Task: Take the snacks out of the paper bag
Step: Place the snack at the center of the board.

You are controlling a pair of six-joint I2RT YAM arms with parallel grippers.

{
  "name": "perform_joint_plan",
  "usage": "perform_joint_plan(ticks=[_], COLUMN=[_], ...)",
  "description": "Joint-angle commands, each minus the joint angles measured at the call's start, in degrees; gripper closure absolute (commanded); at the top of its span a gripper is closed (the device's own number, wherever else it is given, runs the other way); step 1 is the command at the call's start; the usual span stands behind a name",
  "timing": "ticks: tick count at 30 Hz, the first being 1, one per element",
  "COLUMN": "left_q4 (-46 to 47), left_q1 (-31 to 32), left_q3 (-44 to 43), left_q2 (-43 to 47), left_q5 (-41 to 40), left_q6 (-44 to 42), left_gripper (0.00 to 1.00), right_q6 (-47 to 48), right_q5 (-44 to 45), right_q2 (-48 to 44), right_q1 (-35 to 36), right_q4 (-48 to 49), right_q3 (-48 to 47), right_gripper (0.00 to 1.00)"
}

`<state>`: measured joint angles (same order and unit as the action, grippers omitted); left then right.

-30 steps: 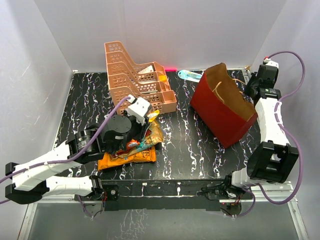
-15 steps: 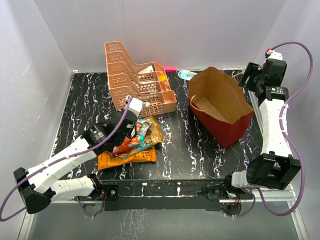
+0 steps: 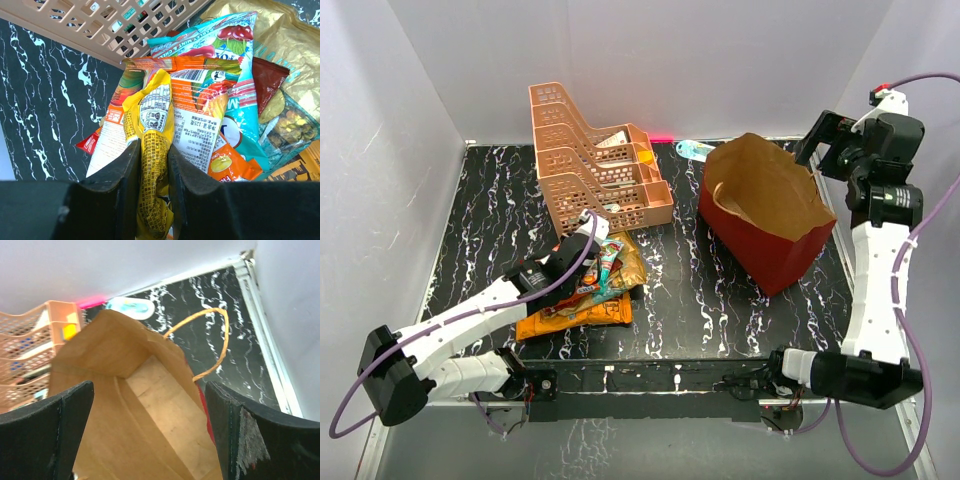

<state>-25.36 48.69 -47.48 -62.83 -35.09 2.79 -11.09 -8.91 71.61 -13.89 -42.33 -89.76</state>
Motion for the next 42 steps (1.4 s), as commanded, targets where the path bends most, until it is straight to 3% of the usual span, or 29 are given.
perform_joint_plan(ticks=[1, 6, 12, 23, 42], left_q4=[1.3, 1.2, -0.3, -7.4, -10.2], left_q1=[-0.3, -0.3, -0.3, -0.3, -0.3], left_q3=[1.6, 2.8, 2.0, -2.2, -7.4], left_q2=[0.9, 1.4, 0.7, -2.7, -1.0], left_q5=[2.8, 3.9, 6.0, 7.7, 8.5], left_q6=[2.1, 2.8, 4.0, 10.1, 10.5], left_gripper=[0.76, 0.73, 0.72, 0.53, 0.41], right_q6=[-3.0, -4.1, -3.1, -1.8, -1.0], right_q5=[-7.4, -11.7, -9.5, -6.2, -4.7], right_q2=[-5.2, -9.2, -13.4, -15.1, -15.7], right_q1=[0.8, 2.1, 3.4, 6.0, 7.3], right_q4=[1.6, 2.9, 4.0, 3.6, 4.0], right_q3=[-3.4, 0.2, 6.0, 6.1, 7.7], right_gripper=[0.02, 0.02, 0.02, 0.02, 0.02])
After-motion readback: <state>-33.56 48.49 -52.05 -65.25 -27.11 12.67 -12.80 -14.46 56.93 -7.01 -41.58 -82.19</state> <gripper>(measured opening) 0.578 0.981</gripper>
